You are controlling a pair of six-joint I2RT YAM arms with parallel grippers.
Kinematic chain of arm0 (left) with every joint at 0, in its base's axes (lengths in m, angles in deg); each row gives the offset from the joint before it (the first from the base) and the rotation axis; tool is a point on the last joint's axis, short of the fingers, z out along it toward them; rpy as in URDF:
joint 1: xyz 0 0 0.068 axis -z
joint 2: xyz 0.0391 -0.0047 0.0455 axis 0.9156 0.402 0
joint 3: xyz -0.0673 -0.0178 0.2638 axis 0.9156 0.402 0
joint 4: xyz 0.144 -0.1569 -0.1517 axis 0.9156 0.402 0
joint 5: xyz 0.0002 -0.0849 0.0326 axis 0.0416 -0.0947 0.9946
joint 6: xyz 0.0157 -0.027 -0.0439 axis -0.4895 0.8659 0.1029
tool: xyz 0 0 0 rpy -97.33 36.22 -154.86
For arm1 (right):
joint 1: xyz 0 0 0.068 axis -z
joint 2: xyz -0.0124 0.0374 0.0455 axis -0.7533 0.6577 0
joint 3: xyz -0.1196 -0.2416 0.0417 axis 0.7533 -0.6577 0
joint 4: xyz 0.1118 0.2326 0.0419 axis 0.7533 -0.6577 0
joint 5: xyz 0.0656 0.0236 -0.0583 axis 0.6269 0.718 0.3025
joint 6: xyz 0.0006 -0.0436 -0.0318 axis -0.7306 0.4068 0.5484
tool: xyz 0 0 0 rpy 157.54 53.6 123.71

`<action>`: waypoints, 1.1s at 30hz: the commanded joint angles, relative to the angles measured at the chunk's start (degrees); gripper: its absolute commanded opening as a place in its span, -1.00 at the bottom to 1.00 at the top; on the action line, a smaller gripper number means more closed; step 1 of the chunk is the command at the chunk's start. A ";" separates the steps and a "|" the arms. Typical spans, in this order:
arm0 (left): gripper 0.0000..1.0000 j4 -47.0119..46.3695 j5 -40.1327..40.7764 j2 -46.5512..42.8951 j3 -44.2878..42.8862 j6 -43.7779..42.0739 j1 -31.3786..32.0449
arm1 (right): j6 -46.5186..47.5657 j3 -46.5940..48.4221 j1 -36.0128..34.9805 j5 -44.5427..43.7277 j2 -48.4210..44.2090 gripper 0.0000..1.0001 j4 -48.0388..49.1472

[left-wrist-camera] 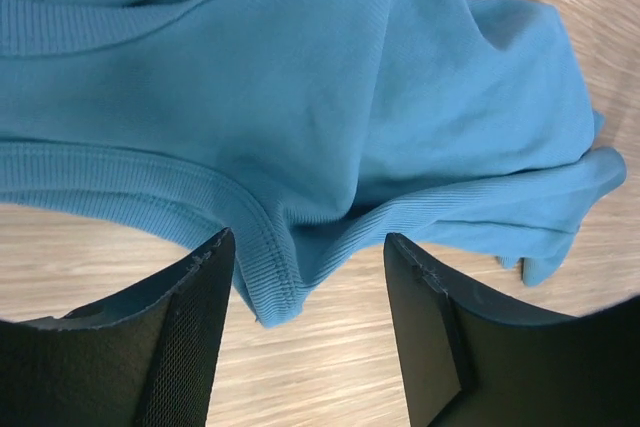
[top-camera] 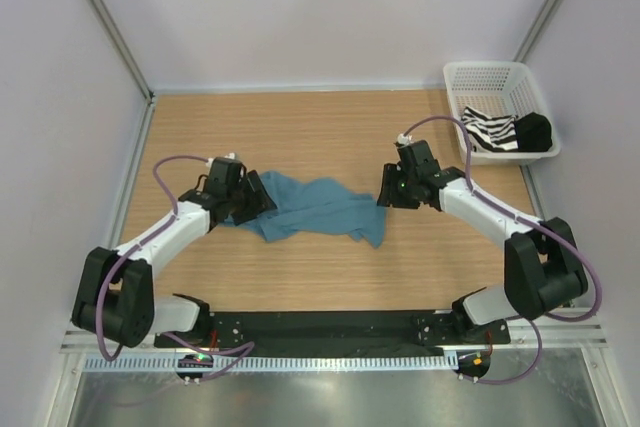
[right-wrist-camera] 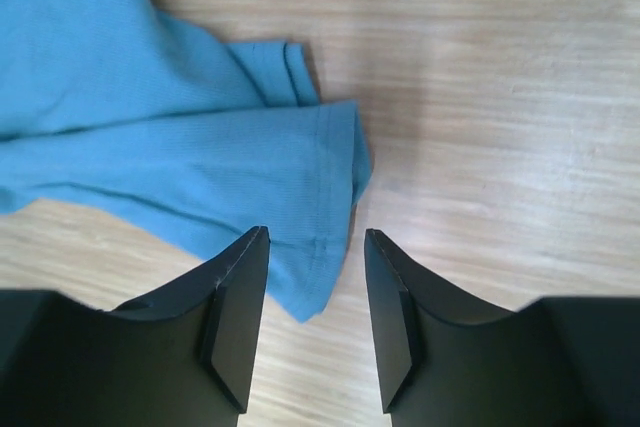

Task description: Fold and stack the tank tops

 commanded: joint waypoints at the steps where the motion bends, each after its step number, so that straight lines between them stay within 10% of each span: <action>1: 0.25 -0.27 -0.02 -4.13 1.78 -0.90 -0.42 | -0.42 -3.09 0.94 5.08 -4.70 -0.03 2.41; 33: 0.17 2.99 -6.17 -8.88 8.29 2.09 2.74 | -3.33 -9.60 1.47 12.57 4.43 -0.10 13.83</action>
